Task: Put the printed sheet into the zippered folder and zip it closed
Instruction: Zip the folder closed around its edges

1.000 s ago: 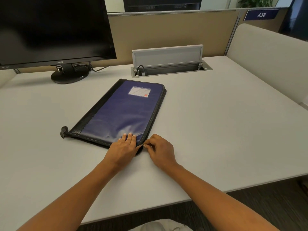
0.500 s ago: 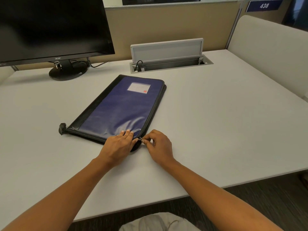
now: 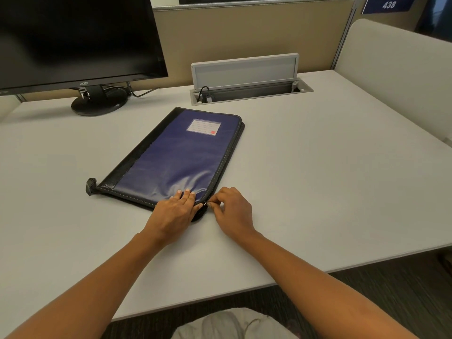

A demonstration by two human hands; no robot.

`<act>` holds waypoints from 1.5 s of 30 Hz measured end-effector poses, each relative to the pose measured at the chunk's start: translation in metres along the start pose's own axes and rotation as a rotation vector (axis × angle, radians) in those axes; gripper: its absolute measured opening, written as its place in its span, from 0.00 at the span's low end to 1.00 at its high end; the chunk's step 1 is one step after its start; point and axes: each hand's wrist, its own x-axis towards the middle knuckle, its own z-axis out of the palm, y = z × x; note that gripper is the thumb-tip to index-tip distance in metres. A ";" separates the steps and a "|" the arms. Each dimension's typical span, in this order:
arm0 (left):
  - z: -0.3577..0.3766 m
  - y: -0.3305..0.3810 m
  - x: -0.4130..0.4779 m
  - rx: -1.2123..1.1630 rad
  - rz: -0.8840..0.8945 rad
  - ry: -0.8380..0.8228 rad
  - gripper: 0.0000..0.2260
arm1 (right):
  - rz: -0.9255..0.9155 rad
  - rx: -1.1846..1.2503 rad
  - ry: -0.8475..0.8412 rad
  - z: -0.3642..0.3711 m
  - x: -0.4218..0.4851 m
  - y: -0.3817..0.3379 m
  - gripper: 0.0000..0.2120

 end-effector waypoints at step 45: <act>0.000 -0.007 0.006 -0.100 -0.136 0.119 0.43 | 0.021 0.259 0.112 0.002 -0.001 -0.023 0.06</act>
